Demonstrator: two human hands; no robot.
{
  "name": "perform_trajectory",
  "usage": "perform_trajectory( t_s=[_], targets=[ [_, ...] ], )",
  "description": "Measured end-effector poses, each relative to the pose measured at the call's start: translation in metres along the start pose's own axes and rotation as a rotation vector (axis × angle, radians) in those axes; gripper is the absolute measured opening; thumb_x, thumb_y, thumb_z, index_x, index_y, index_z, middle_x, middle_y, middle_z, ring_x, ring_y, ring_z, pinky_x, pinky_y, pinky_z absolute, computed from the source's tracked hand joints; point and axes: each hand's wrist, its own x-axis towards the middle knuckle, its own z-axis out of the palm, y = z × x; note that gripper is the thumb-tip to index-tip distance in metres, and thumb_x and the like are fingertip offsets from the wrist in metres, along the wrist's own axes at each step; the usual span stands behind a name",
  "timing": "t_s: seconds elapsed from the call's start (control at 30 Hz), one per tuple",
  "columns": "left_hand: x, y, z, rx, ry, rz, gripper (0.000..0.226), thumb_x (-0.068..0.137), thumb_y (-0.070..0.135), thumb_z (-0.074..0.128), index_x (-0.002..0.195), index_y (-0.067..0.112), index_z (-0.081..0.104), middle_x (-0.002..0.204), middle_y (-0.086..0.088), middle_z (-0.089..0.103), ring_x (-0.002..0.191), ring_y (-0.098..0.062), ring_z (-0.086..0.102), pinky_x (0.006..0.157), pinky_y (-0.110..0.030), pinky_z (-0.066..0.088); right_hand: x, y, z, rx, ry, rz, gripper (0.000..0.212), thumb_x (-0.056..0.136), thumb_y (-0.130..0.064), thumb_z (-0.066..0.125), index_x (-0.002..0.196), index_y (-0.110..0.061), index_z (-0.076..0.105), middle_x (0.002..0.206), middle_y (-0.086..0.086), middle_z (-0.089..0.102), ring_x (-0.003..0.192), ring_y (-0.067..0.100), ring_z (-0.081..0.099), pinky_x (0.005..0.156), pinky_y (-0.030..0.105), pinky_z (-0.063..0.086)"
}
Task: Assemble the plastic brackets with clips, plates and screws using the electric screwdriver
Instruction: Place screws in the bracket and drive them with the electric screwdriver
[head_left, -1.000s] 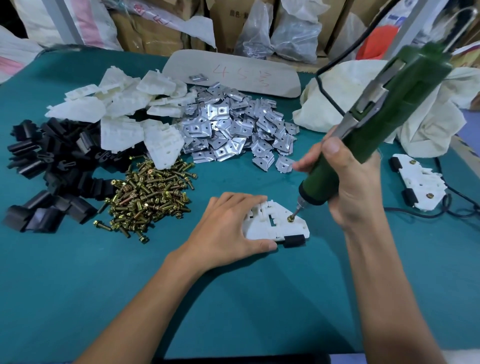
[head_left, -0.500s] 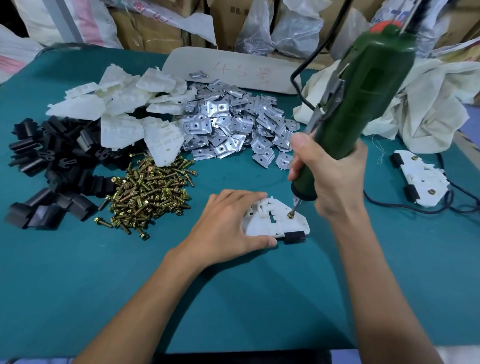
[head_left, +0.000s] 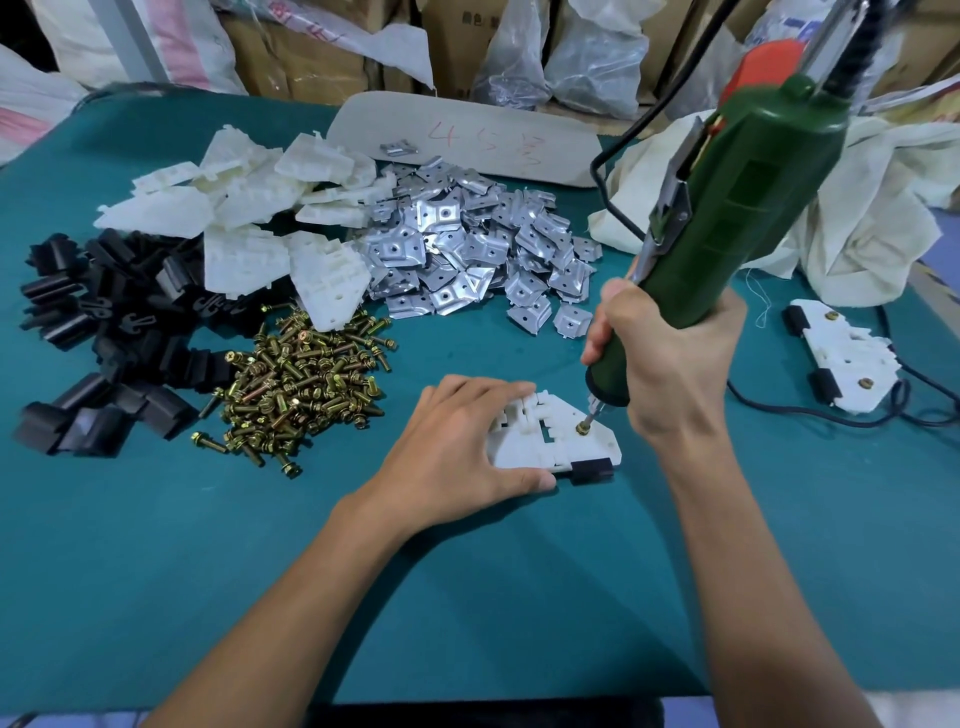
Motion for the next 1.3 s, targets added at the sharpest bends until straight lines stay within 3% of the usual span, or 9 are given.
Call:
perform_trajectory(
  t_s=[0.17, 0.33, 0.43, 0.53, 0.7, 0.93, 1.03, 1.13, 1.3],
  targets=[
    [0.001, 0.000, -0.001, -0.031, 0.011, 0.013, 0.094, 0.067, 0.086, 0.060, 0.146, 0.037, 0.045, 0.136, 0.019, 0.053, 0.117, 0.002, 0.030, 0.098, -0.024, 0.027, 0.002, 0.001, -0.002, 0.013, -0.006, 0.007, 0.025, 0.077, -0.024, 0.074, 0.064, -0.016, 0.054, 0.049, 0.004, 0.053, 0.038, 0.025, 0.048, 0.046, 0.030, 0.043],
    [0.002, 0.002, -0.005, -0.064, -0.006, 0.016, 0.096, 0.067, 0.086, 0.059, 0.146, 0.033, 0.047, 0.135, 0.017, 0.055, 0.118, -0.002, 0.034, 0.101, -0.028, 0.030, 0.010, -0.006, -0.003, 0.103, -0.144, 0.113, 0.050, 0.064, -0.059, 0.090, 0.066, -0.021, 0.058, 0.051, 0.003, 0.055, 0.039, 0.022, 0.050, 0.047, 0.030, 0.045],
    [0.002, 0.003, -0.005, -0.060, -0.005, 0.012, 0.095, 0.067, 0.084, 0.062, 0.146, 0.034, 0.046, 0.134, 0.017, 0.054, 0.119, -0.004, 0.035, 0.101, -0.027, 0.030, 0.012, -0.003, -0.002, 0.031, -0.121, 0.074, 0.041, 0.073, -0.039, 0.085, 0.067, -0.010, 0.056, 0.049, 0.005, 0.054, 0.038, 0.024, 0.050, 0.047, 0.033, 0.045],
    [0.002, 0.003, -0.005, -0.066, -0.001, 0.011, 0.092, 0.068, 0.081, 0.065, 0.145, 0.034, 0.047, 0.134, 0.017, 0.054, 0.119, -0.004, 0.034, 0.100, -0.026, 0.029, 0.009, -0.002, -0.001, 0.049, -0.098, 0.054, 0.023, 0.077, -0.026, 0.075, 0.064, -0.022, 0.057, 0.049, 0.005, 0.052, 0.037, 0.024, 0.048, 0.048, 0.034, 0.045],
    [0.002, 0.002, -0.006, -0.076, 0.011, 0.019, 0.090, 0.068, 0.075, 0.073, 0.144, 0.034, 0.048, 0.133, 0.017, 0.055, 0.119, -0.002, 0.033, 0.101, -0.027, 0.029, 0.007, -0.004, -0.002, 0.067, -0.154, 0.081, 0.053, 0.074, -0.037, 0.084, 0.068, 0.004, 0.050, 0.051, 0.009, 0.053, 0.038, 0.025, 0.049, 0.048, 0.034, 0.045],
    [0.003, 0.003, -0.008, -0.066, -0.040, 0.014, 0.090, 0.070, 0.072, 0.074, 0.146, 0.035, 0.044, 0.135, 0.015, 0.053, 0.116, -0.002, 0.032, 0.099, -0.027, 0.029, 0.021, -0.032, -0.012, 0.122, -0.371, 0.126, 0.028, 0.069, -0.037, 0.080, 0.061, -0.019, 0.061, 0.049, 0.005, 0.052, 0.039, 0.022, 0.045, 0.051, 0.033, 0.044],
    [0.007, 0.012, -0.014, 0.041, -0.104, 0.032, 0.091, 0.072, 0.074, 0.065, 0.150, 0.040, 0.030, 0.139, 0.014, 0.045, 0.125, -0.007, 0.028, 0.104, -0.028, 0.023, 0.026, -0.048, -0.024, 0.158, -0.311, 0.132, 0.035, 0.063, -0.043, 0.085, 0.056, -0.021, 0.058, 0.049, 0.004, 0.051, 0.039, 0.023, 0.046, 0.051, 0.033, 0.043],
    [0.016, 0.023, -0.020, 0.056, -0.228, 0.061, 0.093, 0.075, 0.058, 0.065, 0.154, 0.046, 0.018, 0.148, 0.013, 0.034, 0.135, -0.009, 0.020, 0.104, -0.030, 0.017, 0.021, -0.049, -0.031, 0.188, -0.257, 0.133, 0.025, 0.067, -0.038, 0.075, 0.058, -0.023, 0.059, 0.048, 0.003, 0.050, 0.039, 0.022, 0.044, 0.051, 0.031, 0.042],
    [0.032, 0.032, -0.031, 0.040, -0.285, 0.018, 0.069, 0.074, 0.045, 0.076, 0.138, 0.037, 0.050, 0.130, 0.008, 0.046, 0.125, -0.017, 0.040, 0.103, -0.031, 0.035, 0.011, -0.044, -0.039, 0.216, -0.198, 0.163, 0.023, 0.068, -0.040, 0.072, 0.064, -0.022, 0.058, 0.048, 0.005, 0.048, 0.039, 0.023, 0.044, 0.051, 0.032, 0.041]
  ],
)
